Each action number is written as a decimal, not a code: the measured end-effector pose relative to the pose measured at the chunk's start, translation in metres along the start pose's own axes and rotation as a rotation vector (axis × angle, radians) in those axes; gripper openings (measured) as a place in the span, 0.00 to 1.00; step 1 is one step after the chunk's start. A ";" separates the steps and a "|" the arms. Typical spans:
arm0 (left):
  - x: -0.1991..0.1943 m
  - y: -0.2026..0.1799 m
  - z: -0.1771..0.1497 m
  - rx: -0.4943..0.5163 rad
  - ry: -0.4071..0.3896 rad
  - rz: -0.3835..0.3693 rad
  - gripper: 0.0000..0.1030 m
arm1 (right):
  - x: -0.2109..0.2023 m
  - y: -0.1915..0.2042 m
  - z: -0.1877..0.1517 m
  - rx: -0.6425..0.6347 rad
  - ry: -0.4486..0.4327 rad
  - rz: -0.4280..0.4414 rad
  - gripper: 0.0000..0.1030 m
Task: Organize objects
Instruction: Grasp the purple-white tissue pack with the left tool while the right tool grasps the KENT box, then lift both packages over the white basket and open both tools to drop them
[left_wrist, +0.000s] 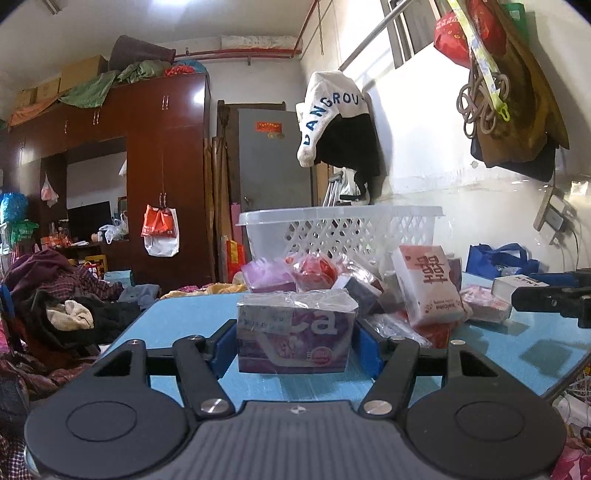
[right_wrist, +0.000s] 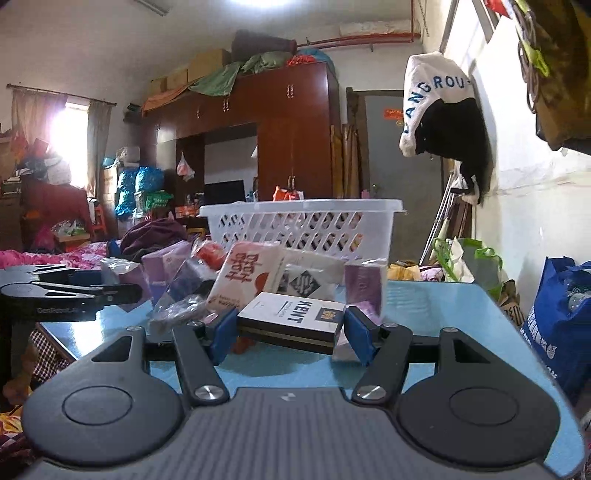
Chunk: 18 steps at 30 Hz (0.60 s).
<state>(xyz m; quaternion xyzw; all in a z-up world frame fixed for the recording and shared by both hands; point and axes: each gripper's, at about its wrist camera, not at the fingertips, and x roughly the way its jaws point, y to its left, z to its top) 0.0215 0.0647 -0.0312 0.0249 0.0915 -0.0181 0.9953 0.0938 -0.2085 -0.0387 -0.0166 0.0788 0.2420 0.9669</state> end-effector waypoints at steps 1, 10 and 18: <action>-0.001 0.000 0.001 0.000 -0.002 0.000 0.67 | -0.001 -0.002 0.001 0.000 -0.005 -0.003 0.64; -0.004 -0.002 0.023 -0.022 -0.046 -0.027 0.67 | -0.004 -0.007 0.018 -0.015 -0.053 -0.019 0.64; 0.019 -0.006 0.082 -0.029 -0.092 -0.079 0.67 | 0.021 -0.012 0.081 -0.076 -0.111 -0.003 0.64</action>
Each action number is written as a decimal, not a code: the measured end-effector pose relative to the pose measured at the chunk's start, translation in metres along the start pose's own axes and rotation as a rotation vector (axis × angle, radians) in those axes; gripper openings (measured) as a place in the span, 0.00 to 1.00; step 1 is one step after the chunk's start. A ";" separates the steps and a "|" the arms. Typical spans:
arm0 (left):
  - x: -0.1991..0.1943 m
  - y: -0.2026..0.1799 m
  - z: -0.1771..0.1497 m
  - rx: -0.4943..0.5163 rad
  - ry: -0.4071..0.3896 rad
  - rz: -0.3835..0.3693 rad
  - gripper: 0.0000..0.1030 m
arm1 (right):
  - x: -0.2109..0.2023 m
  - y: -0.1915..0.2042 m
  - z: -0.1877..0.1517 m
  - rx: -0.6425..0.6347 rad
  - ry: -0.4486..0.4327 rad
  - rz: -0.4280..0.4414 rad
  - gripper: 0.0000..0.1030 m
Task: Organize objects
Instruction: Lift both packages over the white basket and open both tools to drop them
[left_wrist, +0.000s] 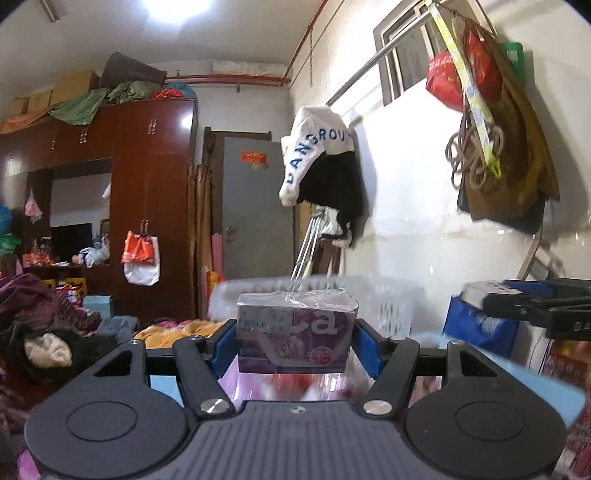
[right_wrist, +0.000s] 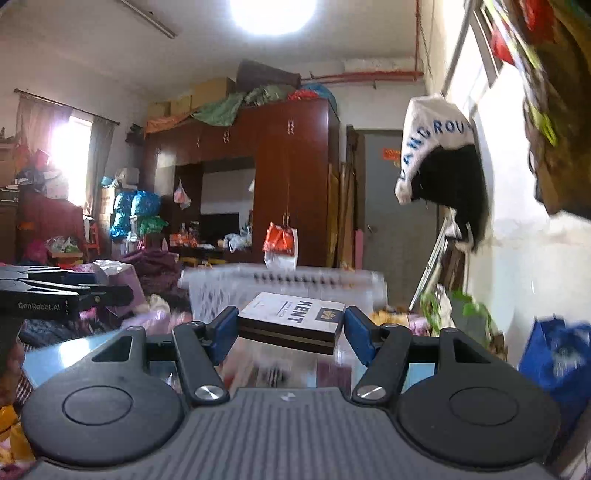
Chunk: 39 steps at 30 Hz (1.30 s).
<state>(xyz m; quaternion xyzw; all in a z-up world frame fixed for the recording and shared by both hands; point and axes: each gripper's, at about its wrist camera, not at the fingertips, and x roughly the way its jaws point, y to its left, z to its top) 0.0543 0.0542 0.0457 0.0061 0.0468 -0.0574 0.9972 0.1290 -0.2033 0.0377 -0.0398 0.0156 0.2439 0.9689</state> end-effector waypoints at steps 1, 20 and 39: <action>0.009 0.000 0.011 0.000 0.002 -0.008 0.67 | 0.010 -0.001 0.010 -0.005 0.003 0.005 0.64; 0.197 0.016 0.060 -0.053 0.304 0.096 0.88 | 0.148 -0.016 0.039 -0.060 0.139 -0.052 0.96; -0.002 0.037 -0.025 -0.061 0.101 0.118 0.93 | 0.020 -0.014 -0.056 0.028 0.272 -0.038 1.00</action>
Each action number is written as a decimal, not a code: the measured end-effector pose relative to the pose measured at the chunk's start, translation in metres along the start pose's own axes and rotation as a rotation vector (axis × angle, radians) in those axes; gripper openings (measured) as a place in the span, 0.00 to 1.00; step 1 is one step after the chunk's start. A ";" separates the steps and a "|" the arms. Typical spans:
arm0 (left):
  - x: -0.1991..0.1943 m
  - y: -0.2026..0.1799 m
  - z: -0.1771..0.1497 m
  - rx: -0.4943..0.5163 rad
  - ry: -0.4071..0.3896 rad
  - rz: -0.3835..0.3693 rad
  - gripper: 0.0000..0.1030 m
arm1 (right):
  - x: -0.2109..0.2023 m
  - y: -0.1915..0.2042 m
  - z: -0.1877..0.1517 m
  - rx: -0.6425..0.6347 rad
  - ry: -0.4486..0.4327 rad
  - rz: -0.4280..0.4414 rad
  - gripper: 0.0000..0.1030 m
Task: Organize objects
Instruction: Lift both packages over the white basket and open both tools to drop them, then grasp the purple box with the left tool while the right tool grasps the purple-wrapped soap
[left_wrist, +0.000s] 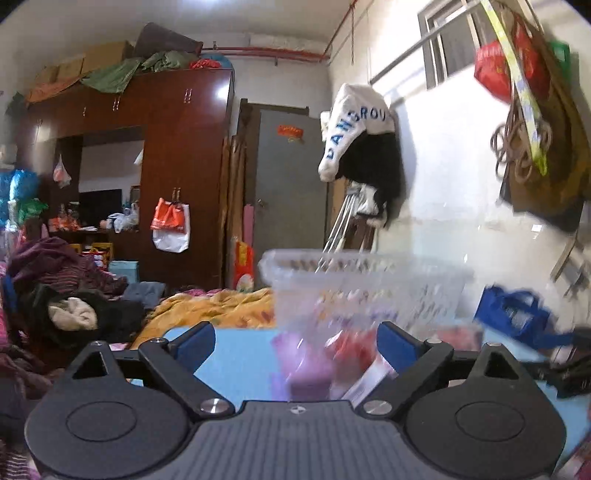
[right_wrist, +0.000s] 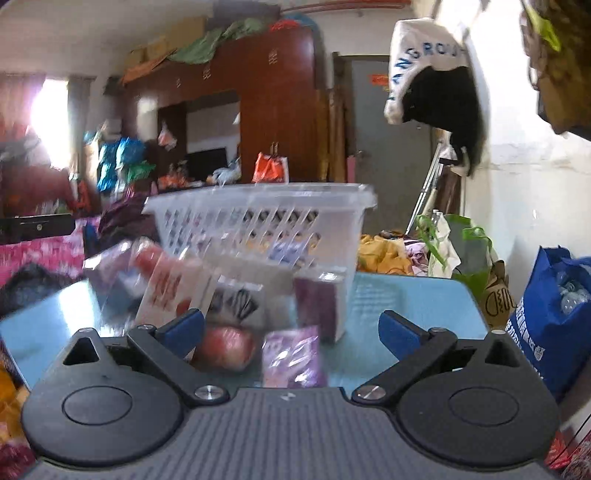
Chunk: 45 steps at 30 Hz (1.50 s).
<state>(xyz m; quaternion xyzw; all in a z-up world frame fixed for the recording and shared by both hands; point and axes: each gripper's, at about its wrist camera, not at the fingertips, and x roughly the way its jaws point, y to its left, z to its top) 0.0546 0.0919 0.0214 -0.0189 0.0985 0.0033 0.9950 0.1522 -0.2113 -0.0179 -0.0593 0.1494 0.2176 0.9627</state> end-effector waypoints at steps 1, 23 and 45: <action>0.000 0.000 -0.001 0.015 0.005 0.015 0.93 | 0.005 0.005 -0.003 -0.030 0.007 -0.034 1.00; 0.036 -0.009 -0.015 0.029 0.079 0.061 0.92 | 0.019 0.009 -0.010 -0.046 0.131 -0.007 0.53; 0.042 -0.022 -0.020 0.089 0.097 0.081 0.41 | 0.011 0.008 -0.010 -0.050 0.055 -0.014 0.47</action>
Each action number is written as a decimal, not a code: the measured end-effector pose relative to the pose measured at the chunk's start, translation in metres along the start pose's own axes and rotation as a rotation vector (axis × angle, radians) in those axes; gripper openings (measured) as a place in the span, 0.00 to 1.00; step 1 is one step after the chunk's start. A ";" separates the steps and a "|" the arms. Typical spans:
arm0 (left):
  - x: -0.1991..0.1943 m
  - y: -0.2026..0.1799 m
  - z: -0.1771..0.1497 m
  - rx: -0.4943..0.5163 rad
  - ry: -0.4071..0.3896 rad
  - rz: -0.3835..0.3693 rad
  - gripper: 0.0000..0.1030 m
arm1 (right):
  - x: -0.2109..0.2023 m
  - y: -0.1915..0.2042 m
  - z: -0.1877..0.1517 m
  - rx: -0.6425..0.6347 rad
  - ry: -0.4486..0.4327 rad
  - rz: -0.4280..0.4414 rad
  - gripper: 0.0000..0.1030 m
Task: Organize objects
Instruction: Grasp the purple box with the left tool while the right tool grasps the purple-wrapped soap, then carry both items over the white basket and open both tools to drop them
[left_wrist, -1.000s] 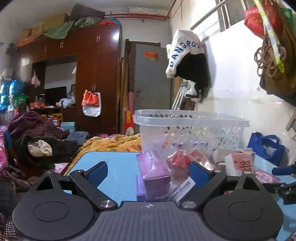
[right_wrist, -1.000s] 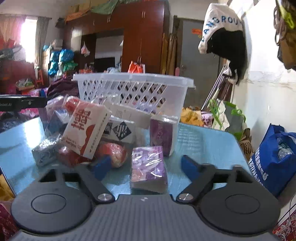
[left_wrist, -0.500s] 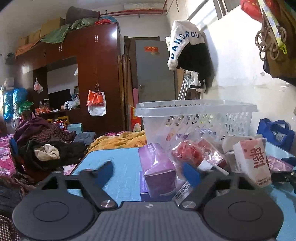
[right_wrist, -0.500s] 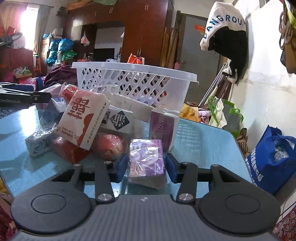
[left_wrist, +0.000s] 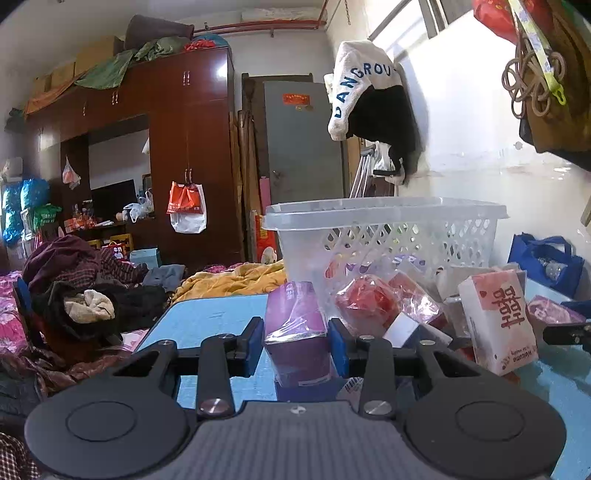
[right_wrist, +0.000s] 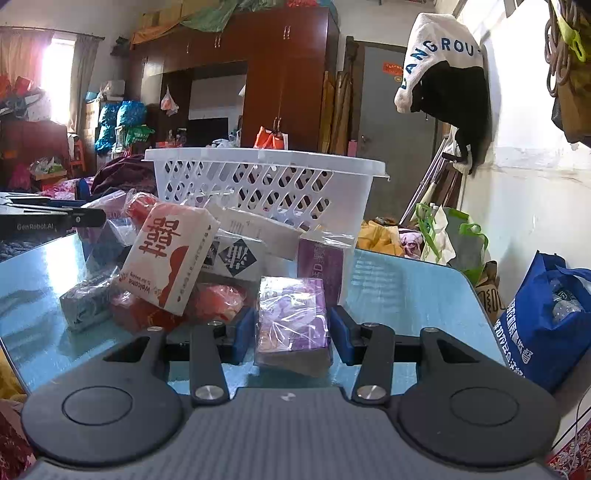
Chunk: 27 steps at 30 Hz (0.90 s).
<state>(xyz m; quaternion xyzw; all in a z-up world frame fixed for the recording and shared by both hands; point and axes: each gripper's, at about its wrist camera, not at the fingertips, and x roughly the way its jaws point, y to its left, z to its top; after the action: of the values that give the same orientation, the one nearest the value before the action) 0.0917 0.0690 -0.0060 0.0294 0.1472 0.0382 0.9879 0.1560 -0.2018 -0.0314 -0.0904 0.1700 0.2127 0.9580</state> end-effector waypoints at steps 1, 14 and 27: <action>0.001 0.000 0.000 0.001 0.010 -0.004 0.41 | 0.000 0.000 0.000 0.001 -0.003 0.000 0.47; -0.014 0.003 0.000 -0.042 -0.077 0.002 0.40 | -0.012 -0.001 -0.003 0.026 -0.094 -0.020 0.46; -0.040 0.007 0.007 -0.086 -0.185 -0.019 0.40 | -0.046 -0.006 0.006 0.108 -0.238 -0.009 0.47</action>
<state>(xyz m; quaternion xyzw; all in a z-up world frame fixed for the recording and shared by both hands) 0.0551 0.0722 0.0128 -0.0112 0.0539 0.0321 0.9980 0.1208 -0.2230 -0.0084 -0.0135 0.0661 0.2081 0.9758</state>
